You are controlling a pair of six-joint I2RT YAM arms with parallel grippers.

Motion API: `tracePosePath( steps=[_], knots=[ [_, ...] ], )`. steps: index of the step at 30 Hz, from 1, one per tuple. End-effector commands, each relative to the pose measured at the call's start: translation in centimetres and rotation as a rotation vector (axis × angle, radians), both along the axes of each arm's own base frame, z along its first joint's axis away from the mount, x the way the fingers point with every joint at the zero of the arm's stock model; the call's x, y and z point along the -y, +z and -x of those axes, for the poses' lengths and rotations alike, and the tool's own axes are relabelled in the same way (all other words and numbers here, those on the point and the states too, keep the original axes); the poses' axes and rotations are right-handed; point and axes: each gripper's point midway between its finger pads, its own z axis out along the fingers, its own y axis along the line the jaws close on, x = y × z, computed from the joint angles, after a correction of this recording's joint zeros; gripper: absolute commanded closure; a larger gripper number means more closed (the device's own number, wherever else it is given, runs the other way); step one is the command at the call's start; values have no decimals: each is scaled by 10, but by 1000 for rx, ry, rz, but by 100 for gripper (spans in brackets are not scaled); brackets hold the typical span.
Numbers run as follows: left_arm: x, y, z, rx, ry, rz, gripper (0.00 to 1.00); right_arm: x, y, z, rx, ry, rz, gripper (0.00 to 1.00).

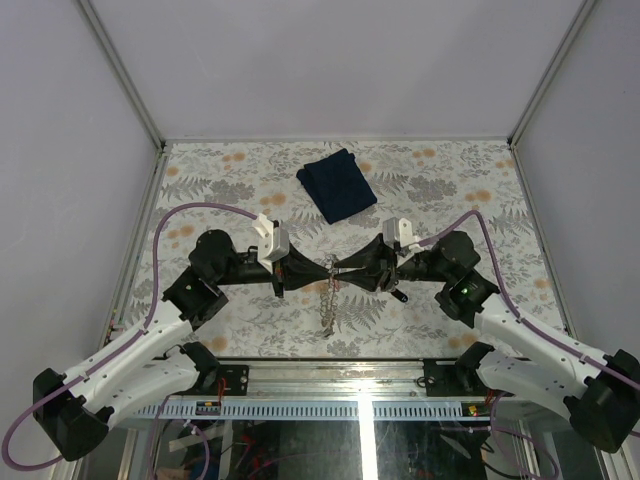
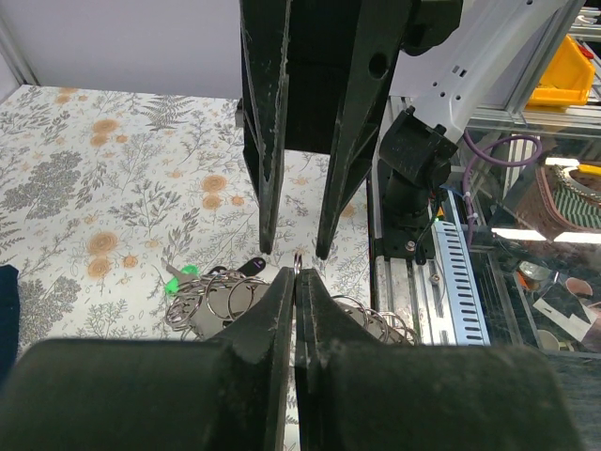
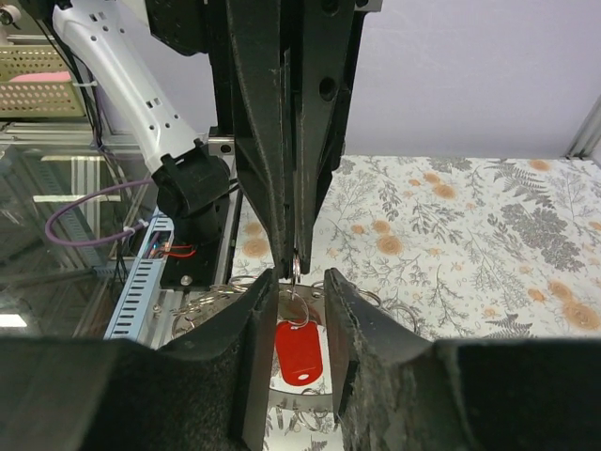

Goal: Put the keys on the keyring

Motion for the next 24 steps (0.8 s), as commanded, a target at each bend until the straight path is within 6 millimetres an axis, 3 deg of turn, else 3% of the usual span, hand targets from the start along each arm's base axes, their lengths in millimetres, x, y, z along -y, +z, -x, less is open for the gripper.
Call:
tracePosePath(
  steps=[1, 15, 17, 21, 24],
  knots=[
    [0, 38, -2, 118, 0, 79, 100, -6, 24, 1, 76, 11, -42, 69],
    [0, 36, -1, 108, -3, 71, 100, -11, 23, 6, 57, 47, -40, 72],
    [0, 36, -2, 109, -3, 71, 100, -12, 23, 6, 54, 50, -39, 78],
    [0, 37, -1, 114, -4, 77, 100, -12, 23, 5, 52, 47, -36, 99],
    [-2, 40, -2, 122, 14, 86, 91, -10, 24, 2, 69, 16, -40, 100]
  ],
)
